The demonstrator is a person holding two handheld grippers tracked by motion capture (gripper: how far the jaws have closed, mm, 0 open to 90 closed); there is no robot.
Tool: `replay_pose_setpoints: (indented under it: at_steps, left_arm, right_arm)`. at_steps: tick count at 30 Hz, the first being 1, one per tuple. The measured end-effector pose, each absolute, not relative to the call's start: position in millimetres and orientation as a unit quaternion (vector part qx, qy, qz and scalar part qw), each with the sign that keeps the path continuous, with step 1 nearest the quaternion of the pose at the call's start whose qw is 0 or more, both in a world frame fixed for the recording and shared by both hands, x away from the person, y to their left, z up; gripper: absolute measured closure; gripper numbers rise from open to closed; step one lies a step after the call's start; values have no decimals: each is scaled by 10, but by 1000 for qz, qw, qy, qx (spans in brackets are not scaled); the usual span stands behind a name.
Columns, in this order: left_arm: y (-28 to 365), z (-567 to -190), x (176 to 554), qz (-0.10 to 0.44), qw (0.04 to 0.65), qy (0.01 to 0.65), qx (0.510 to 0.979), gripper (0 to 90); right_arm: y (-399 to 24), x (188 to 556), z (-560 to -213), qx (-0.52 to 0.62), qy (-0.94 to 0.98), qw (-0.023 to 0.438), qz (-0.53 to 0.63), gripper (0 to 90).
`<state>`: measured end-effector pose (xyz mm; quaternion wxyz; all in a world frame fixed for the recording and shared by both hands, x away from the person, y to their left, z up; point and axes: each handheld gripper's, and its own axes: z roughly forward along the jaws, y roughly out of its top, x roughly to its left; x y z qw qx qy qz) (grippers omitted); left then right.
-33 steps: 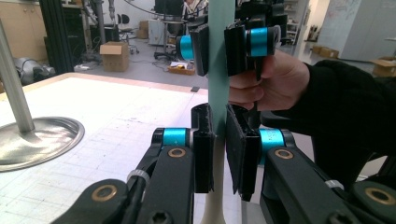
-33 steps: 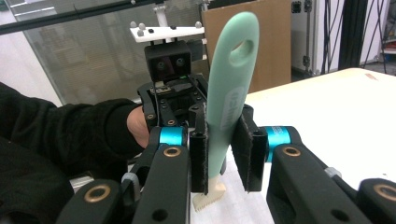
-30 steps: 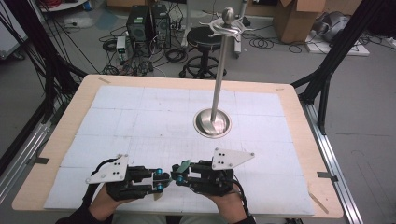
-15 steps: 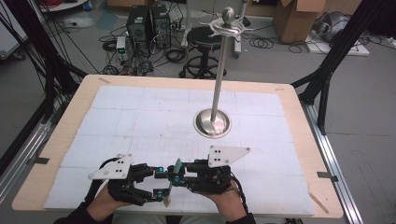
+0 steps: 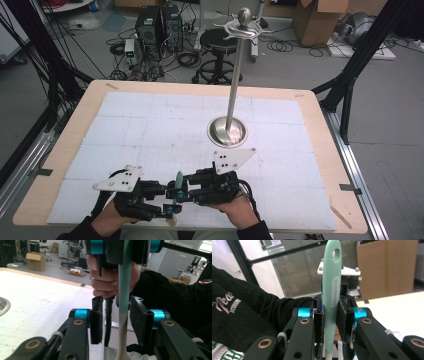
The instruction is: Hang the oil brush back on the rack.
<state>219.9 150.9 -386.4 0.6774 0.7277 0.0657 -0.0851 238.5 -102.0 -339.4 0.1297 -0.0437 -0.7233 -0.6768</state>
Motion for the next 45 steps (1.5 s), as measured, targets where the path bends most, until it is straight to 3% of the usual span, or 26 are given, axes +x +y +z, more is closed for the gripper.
replay_pose_setpoints:
  at_steps: [13,24,25,27,30,36,45]
  left_arm:
    - [1513,-3860,2189,-77,681,56,726,827]
    - [1519,-3850,2179,-57,681,65,727,841]
    - [1522,-3846,2178,-54,681,68,727,842]
    - [1532,-3838,2181,-47,682,73,726,843]
    - [1548,-3826,2184,-32,680,86,727,844]
    - [1564,-3803,2183,15,667,120,735,844]
    - [1546,-3769,2173,97,636,186,742,843]
  right_arm:
    - [-993,2425,-3407,-38,-714,138,-685,814]
    - [-986,2417,-3407,-44,-713,130,-687,811]
    - [-990,2418,-3406,-47,-712,129,-688,778]
    - [-998,2421,-3407,-70,-710,118,-690,606]
    - [-1020,2423,-3408,-103,-713,84,-689,430]
    - [-1060,2381,-3384,-145,-718,23,-680,306]
    - [-1050,2286,-3304,-197,-727,-63,-655,303]
